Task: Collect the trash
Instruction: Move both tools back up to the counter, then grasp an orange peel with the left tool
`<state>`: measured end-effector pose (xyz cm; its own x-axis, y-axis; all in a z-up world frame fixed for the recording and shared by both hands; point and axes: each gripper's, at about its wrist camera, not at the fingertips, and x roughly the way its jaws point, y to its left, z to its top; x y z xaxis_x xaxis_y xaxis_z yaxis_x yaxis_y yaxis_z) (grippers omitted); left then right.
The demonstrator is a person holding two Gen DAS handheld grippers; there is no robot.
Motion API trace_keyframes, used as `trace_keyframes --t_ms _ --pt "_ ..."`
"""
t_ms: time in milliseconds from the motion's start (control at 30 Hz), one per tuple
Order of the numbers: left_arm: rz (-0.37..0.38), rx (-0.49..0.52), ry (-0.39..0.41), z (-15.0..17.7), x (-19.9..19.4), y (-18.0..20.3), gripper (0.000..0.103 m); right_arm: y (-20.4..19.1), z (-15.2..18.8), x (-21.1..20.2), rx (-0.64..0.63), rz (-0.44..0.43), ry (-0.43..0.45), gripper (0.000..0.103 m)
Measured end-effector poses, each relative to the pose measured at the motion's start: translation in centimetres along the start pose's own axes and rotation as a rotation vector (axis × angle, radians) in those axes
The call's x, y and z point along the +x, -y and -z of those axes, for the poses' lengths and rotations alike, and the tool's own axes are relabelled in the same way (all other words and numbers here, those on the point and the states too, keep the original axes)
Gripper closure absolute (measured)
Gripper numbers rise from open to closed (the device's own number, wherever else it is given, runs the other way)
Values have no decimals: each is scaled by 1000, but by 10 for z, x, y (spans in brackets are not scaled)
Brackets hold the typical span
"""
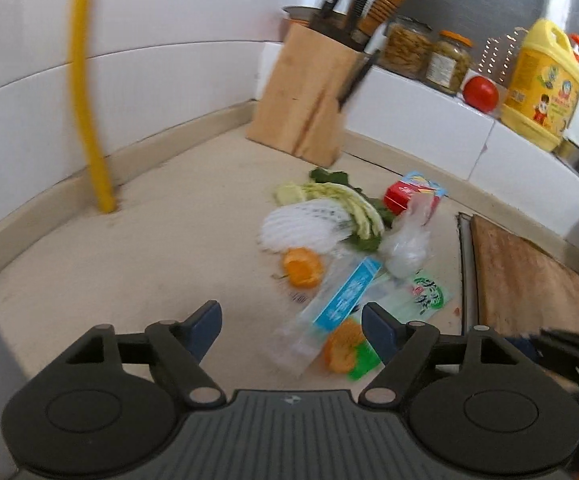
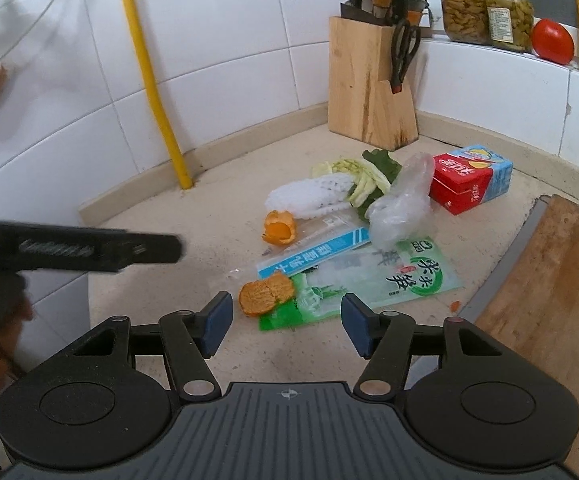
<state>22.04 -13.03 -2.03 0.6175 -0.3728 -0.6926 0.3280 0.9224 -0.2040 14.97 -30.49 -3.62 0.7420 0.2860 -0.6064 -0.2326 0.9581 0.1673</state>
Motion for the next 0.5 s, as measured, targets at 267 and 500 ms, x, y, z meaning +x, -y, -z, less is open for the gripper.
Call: trace_keyframes --t_ms 267,500 --pt "57 76 -51 -18 53 16 32 -2 11 -18 28 86 15 34" --pt "67 81 -79 -22 78 8 32 0 11 -19 58 162 17 34"
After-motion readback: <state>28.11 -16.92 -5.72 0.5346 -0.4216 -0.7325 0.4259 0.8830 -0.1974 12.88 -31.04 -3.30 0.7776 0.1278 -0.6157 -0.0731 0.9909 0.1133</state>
